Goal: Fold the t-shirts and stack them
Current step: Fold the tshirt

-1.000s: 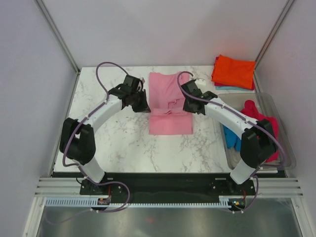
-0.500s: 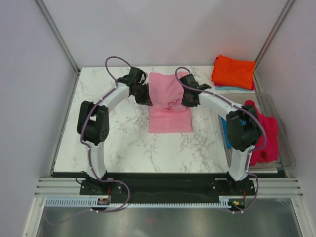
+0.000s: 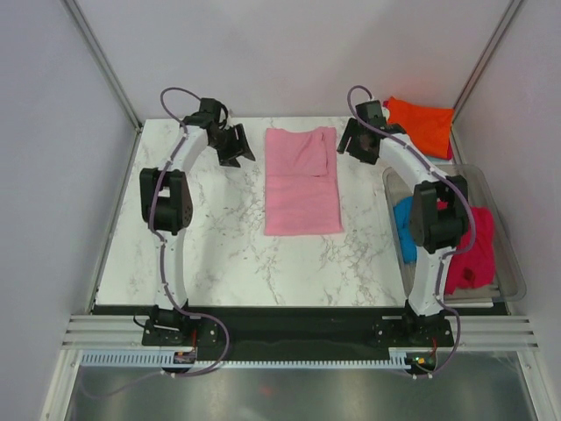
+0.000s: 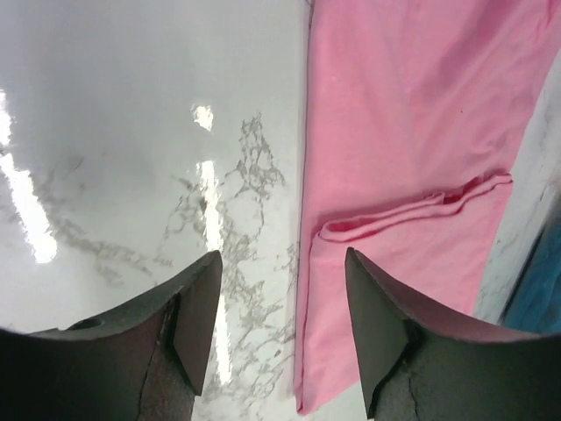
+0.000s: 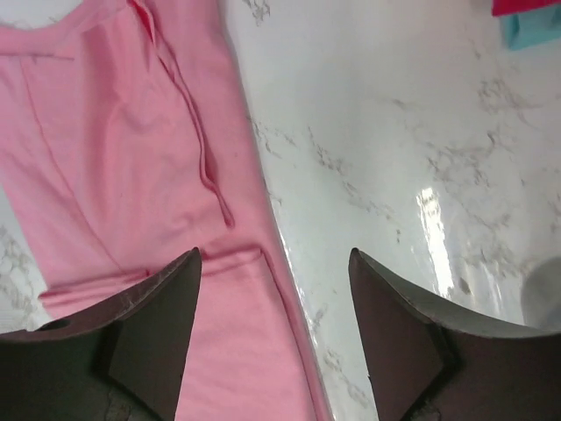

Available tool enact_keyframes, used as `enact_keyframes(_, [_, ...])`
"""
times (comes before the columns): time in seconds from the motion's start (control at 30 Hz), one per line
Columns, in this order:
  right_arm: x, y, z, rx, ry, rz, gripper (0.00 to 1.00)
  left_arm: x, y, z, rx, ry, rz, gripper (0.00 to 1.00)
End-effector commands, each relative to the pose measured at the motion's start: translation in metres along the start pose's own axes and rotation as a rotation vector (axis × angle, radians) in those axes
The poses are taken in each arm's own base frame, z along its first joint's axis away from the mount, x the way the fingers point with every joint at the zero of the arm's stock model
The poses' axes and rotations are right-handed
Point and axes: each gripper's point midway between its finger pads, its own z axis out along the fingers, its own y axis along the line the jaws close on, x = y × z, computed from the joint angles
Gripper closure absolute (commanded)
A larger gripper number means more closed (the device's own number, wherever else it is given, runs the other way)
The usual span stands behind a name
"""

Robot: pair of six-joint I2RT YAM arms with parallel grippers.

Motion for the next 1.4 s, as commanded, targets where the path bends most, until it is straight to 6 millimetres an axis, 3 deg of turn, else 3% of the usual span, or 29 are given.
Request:
enact_keyframes(0.0, [0.006, 0.01, -0.062, -0.119, -0.022, -0.033, 0.24, 0.012, -0.019, -0.052, 0.007, -0.006, 0.063, 0.34])
enact_keyframes(0.03, [0.018, 0.01, -0.069, -0.146, -0.013, -0.021, 0.24, 0.018, -0.019, -0.057, 0.01, -0.011, 0.062, 0.34])
enact_keyframes(0.07, [0.031, 0.01, -0.074, -0.172, -0.004, -0.021, 0.24, 0.042, -0.018, -0.067, 0.015, 0.01, 0.038, 0.34])
enact_keyframes(0.1, [0.036, 0.024, -0.096, -0.257, -0.036, -0.026, 0.24, 0.053, -0.02, -0.069, 0.029, 0.011, 0.036, 0.34])
enact_keyframes(0.13, [0.077, 0.011, -0.087, -0.241, 0.037, -0.034, 0.24, 0.056, -0.025, -0.071, 0.059, -0.022, 0.049, 0.34])
enact_keyframes(0.17, [0.092, 0.011, -0.09, -0.254, 0.054, -0.043, 0.24, 0.09, -0.015, -0.065, 0.055, 0.038, 0.012, 0.34])
enact_keyframes(0.2, [0.122, 0.009, -0.093, -0.266, 0.091, -0.065, 0.24, 0.097, -0.026, -0.078, 0.083, 0.007, 0.035, 0.34])
enact_keyframes(0.27, [0.149, 0.005, -0.095, -0.271, 0.125, -0.067, 0.25, 0.115, -0.03, -0.081, 0.116, -0.014, 0.046, 0.35])
enact_keyframes(0.3, [0.156, 0.008, -0.098, -0.292, 0.121, -0.068, 0.25, 0.144, -0.028, -0.083, 0.13, 0.019, 0.029, 0.35])
enact_keyframes(0.33, [0.177, -0.005, -0.093, -0.274, 0.161, -0.063, 0.29, 0.154, -0.027, -0.084, 0.139, 0.022, 0.026, 0.35])
enact_keyframes(0.37, [0.183, -0.008, -0.092, -0.279, 0.17, -0.06, 0.32, 0.172, -0.022, -0.078, 0.149, 0.037, 0.015, 0.35])
enact_keyframes(0.57, [0.198, -0.025, -0.087, -0.242, 0.166, -0.038, 0.35, 0.214, -0.027, -0.08, 0.19, 0.033, 0.048, 0.36])
enact_keyframes(0.87, [0.211, -0.027, -0.07, -0.239, 0.191, -0.014, 0.42, 0.22, -0.025, -0.075, 0.201, -0.005, 0.022, 0.37])
enact_keyframes(1.1, [0.22, -0.038, -0.067, -0.209, 0.192, -0.021, 0.78, 0.223, -0.019, -0.06, 0.187, -0.016, -0.018, 0.39])
enact_keyframes(1.37, [0.226, -0.035, -0.066, -0.269, 0.184, -0.049, 0.85, 0.239, -0.011, -0.029, 0.157, 0.008, -0.061, 0.42])
